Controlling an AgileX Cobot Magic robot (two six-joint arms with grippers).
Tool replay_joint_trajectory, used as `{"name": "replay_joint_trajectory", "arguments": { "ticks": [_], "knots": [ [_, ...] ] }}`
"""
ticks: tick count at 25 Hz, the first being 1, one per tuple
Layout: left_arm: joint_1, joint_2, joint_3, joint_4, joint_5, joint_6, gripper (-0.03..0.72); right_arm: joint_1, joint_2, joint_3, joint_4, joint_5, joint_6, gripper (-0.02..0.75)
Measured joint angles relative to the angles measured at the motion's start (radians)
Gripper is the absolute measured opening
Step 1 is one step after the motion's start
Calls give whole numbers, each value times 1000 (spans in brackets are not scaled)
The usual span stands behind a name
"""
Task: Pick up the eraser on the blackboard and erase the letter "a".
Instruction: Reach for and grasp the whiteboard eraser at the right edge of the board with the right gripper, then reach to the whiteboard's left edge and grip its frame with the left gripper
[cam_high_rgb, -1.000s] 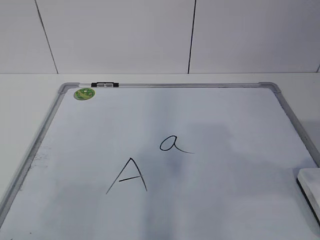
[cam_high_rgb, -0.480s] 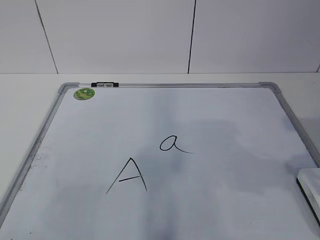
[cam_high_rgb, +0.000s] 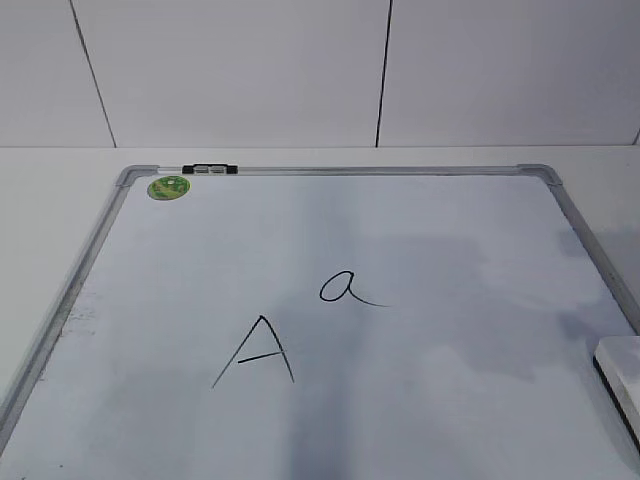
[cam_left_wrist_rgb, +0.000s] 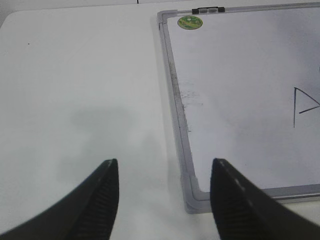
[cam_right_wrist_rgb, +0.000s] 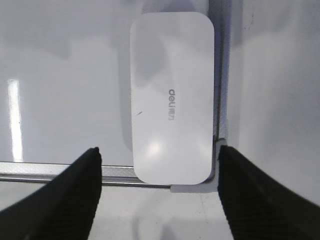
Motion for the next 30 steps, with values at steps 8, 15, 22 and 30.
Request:
{"name": "replay_joint_trajectory", "arguments": {
  "ticks": [8, 15, 22, 30],
  "knots": [
    [0, 0, 0, 0, 0, 0, 433, 0, 67, 0, 0, -24, 0, 640],
    [0, 0, 0, 0, 0, 0, 433, 0, 142, 0, -11, -45, -2, 666],
    [0, 0, 0, 0, 0, 0, 433, 0, 214, 0, -35, -79, -2, 666],
    [0, 0, 0, 0, 0, 0, 433, 0, 290, -3, -41, -114, -2, 666]
  ]
}}
